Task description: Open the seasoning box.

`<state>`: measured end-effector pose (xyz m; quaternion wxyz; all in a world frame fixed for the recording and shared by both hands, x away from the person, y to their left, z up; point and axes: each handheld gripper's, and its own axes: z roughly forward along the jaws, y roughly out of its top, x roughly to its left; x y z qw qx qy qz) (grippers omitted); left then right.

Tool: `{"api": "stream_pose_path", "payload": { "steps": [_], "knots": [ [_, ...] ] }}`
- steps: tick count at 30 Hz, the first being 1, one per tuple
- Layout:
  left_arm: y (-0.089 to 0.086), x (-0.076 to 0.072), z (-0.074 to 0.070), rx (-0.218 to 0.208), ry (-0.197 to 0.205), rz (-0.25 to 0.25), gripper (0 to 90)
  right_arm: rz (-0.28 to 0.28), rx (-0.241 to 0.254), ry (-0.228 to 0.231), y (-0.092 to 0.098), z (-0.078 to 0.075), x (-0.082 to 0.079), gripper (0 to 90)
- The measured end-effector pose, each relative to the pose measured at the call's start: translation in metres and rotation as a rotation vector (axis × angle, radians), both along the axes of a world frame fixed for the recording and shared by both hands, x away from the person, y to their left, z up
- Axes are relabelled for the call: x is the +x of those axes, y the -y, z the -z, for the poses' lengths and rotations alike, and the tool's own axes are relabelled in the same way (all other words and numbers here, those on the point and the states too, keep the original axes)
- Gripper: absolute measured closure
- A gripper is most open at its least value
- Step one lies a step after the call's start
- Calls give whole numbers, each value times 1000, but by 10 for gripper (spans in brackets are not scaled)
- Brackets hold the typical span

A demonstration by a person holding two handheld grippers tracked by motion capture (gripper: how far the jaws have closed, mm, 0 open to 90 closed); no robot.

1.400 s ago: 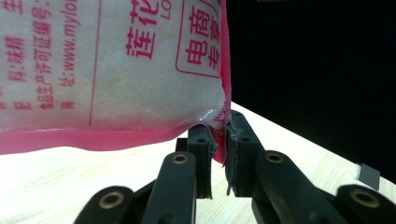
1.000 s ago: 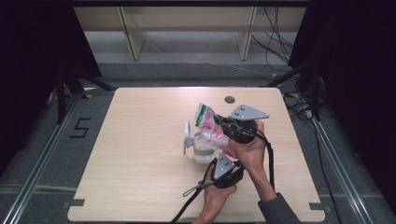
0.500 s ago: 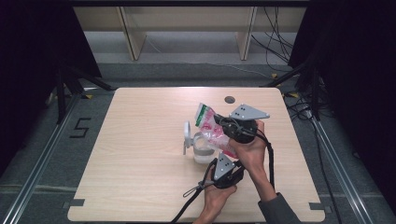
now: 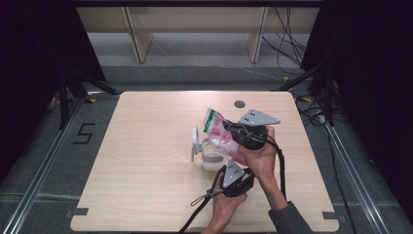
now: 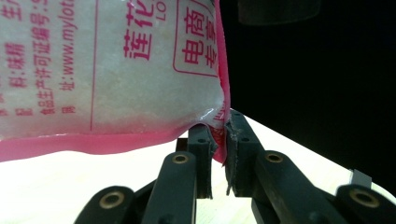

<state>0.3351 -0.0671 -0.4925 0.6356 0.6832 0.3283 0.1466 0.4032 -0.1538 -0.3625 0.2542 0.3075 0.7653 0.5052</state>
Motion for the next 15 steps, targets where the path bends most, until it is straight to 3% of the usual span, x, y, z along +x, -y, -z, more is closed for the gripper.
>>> {"api": "stream_pose_path", "payload": {
  "steps": [15],
  "knots": [
    [1,-1,0,-12,-1,3,815,-13,5,-6,1,-1,0,900]
  ]
}}
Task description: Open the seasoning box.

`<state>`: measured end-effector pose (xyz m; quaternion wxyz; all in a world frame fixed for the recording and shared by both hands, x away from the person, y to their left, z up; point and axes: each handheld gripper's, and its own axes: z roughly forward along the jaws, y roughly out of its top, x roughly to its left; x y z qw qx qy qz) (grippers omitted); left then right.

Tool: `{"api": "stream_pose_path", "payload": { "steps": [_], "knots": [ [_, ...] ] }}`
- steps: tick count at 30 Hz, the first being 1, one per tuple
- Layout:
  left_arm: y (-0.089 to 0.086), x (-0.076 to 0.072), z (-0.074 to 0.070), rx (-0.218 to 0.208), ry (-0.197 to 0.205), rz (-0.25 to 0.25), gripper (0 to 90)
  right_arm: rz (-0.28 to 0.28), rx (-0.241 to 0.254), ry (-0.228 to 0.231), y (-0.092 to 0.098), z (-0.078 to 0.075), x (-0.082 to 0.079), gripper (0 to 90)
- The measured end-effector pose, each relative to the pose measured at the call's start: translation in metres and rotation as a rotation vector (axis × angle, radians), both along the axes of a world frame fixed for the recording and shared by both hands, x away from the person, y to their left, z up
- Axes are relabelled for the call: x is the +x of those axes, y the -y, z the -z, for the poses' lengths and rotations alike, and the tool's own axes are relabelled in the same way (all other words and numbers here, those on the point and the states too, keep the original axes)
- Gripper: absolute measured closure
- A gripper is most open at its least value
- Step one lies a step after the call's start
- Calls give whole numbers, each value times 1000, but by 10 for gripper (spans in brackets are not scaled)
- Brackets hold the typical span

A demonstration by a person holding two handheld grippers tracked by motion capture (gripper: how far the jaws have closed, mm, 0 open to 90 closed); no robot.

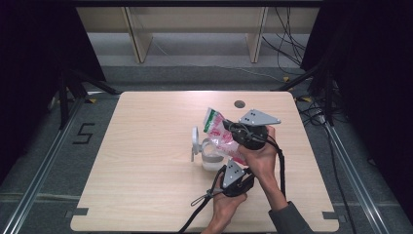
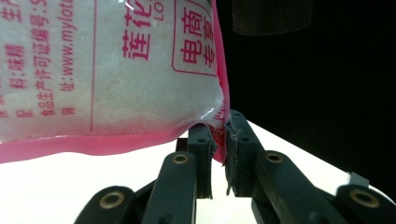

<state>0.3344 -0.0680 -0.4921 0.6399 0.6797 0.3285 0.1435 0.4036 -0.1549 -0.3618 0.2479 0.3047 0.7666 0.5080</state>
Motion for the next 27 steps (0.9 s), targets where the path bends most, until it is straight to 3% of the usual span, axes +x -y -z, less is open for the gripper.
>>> {"api": "stream_pose_path", "payload": {
  "steps": [10,12,14,16,21,23,27],
  "knots": [
    [-1,0,-1,2,-2,2,815,15,-2,5,-1,1,0,900],
    [-1,1,0,1,0,4,815,13,-6,-13,0,1,-1,900],
    [-1,0,0,4,-1,5,815,14,-7,10,1,1,1,900],
    [-1,0,-1,4,-1,6,815,15,17,-6,-1,2,0,900],
    [-1,0,0,10,1,6,815,6,-6,2,1,1,2,900],
    [-1,0,-1,6,0,11,815,18,13,-15,0,1,0,900],
    [-2,-1,-2,4,4,10,815,2,-3,8,1,0,1,900]
  ]
}}
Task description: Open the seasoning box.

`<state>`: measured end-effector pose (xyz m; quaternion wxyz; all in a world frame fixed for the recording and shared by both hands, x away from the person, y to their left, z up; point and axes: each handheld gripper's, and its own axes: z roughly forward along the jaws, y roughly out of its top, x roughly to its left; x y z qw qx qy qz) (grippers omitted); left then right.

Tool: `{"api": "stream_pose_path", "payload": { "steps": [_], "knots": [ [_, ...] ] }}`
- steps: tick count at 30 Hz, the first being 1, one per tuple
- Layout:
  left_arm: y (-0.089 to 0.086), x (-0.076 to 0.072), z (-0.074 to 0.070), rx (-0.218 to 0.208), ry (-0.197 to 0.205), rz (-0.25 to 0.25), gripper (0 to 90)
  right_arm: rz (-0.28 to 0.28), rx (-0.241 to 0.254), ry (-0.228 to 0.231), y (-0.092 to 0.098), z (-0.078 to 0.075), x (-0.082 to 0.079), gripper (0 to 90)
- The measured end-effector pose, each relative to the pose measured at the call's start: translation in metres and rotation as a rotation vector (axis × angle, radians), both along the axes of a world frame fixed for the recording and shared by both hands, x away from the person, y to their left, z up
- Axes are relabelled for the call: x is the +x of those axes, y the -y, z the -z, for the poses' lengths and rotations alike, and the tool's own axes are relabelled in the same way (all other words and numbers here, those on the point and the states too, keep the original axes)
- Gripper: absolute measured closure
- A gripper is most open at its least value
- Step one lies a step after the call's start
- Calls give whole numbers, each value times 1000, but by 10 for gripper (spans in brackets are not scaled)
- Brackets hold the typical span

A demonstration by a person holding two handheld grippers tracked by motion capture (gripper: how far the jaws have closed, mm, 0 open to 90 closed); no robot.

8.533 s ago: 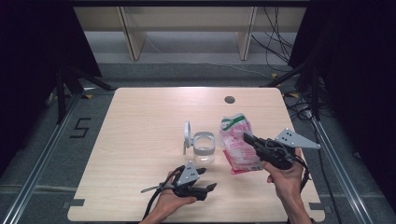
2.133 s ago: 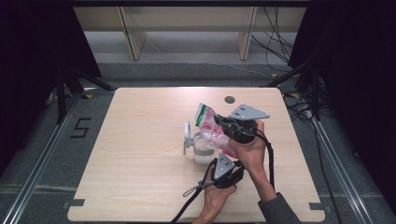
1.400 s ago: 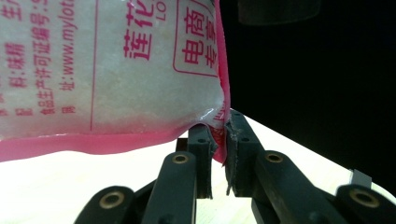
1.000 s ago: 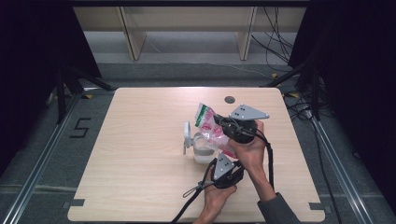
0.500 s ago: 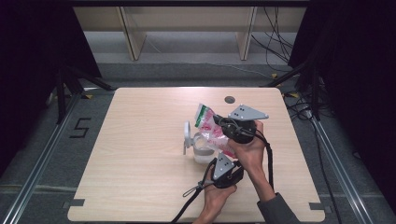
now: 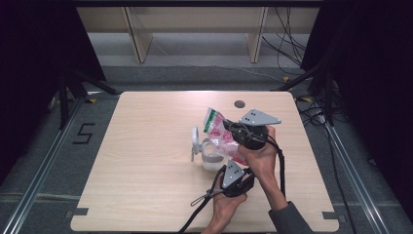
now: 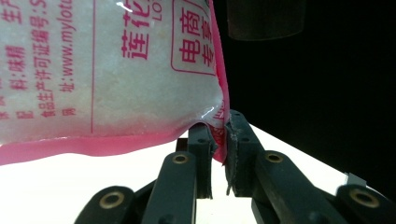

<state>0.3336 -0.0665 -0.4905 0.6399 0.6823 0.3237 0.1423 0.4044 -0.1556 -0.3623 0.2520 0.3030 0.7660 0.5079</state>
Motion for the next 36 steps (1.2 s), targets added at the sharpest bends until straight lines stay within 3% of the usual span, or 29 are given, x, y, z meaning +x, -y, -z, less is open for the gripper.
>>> {"api": "stream_pose_path", "payload": {
  "steps": [1,3,5,8,14,17,19,27,28,32,36],
  "knots": [
    [0,0,0,-2,-1,-1,815,8,13,-22,-1,0,-2,900],
    [0,0,0,-1,-1,-1,815,2,-9,-11,-1,1,-1,900],
    [0,-1,0,16,-5,-7,815,10,1,-9,-1,1,0,900],
    [0,0,0,-1,3,1,815,13,21,-13,-1,1,-1,900],
    [0,0,0,-8,5,-1,815,0,-19,8,-1,2,1,900],
    [0,-2,-1,7,-1,-14,815,7,7,-18,-2,1,-1,900],
    [0,-2,-1,12,-3,-15,815,8,-1,-21,-2,2,-1,900],
    [0,-2,-1,12,-4,-14,815,17,12,-17,-2,2,-1,900],
    [0,-2,-1,10,-3,-13,815,1,-11,-5,0,2,1,900],
    [0,-2,-1,11,0,-13,815,4,12,-18,-2,3,1,900],
    [0,-2,-1,11,-1,-14,815,2,-7,-17,-1,2,0,900]
  ]
}}
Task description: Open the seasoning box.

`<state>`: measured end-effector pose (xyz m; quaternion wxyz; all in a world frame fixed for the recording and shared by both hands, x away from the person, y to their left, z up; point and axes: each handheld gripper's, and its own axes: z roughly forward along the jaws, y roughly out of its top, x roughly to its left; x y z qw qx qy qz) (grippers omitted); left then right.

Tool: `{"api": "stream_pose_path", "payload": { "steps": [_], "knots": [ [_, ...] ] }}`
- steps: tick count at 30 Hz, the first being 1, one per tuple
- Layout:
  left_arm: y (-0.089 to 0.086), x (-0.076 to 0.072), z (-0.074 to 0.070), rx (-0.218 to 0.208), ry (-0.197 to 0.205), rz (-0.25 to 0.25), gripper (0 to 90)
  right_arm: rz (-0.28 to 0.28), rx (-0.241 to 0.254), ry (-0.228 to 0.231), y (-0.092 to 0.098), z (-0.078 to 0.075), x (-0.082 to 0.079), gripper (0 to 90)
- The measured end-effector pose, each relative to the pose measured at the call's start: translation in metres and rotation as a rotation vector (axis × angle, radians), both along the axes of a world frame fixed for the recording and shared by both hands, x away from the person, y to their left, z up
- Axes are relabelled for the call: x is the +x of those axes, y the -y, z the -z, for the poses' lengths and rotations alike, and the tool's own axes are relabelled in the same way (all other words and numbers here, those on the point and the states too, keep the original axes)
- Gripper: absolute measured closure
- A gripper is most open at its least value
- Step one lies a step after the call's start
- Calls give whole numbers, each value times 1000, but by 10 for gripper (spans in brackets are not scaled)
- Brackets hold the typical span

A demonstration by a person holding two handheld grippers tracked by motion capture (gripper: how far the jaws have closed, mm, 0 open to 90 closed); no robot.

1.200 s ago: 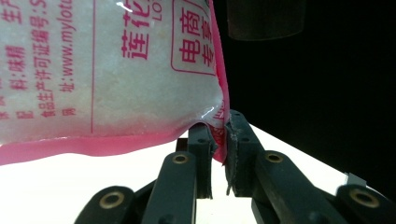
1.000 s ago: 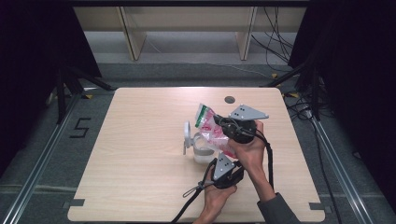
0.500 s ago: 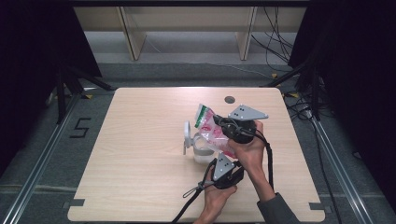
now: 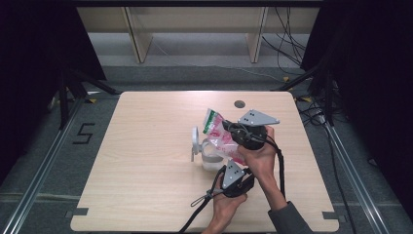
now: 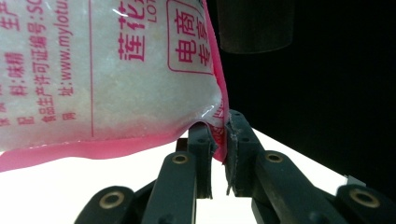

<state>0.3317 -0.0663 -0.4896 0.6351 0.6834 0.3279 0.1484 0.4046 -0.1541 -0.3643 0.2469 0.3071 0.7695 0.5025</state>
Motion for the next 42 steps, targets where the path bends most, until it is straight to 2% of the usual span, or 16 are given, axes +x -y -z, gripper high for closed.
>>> {"api": "stream_pose_path", "payload": {
  "steps": [2,6,8,12,14,16,18,19,21,22,23,26,27,29,42],
  "knots": [
    [0,0,0,-1,0,1,815,2,-3,13,0,1,1,900],
    [0,0,0,0,2,-1,815,-3,-1,-3,-1,0,0,900],
    [0,0,0,0,4,-1,815,-3,-2,10,0,0,1,900],
    [0,0,0,0,4,-1,815,-4,7,-1,0,0,1,900],
    [0,0,0,1,6,1,815,2,7,8,1,1,2,900],
    [0,0,0,1,6,1,815,8,17,-5,0,1,0,900],
    [0,0,0,2,5,1,815,-4,9,11,0,0,1,900],
    [0,0,0,4,6,3,815,-1,21,-1,0,1,1,900],
    [-1,0,0,4,6,3,815,6,16,9,0,1,1,900],
    [0,0,0,3,6,2,815,7,17,-2,0,1,1,900],
    [0,1,0,3,7,1,815,-10,12,15,0,1,2,900],
    [-1,0,0,5,6,-1,815,-13,16,11,0,1,2,900],
    [-1,1,0,2,6,1,815,-2,6,-4,0,0,0,900],
    [-1,1,0,0,7,0,815,-3,6,9,-1,1,1,900],
    [-1,1,0,-13,16,7,815,0,9,8,-3,2,0,900]
  ]
}}
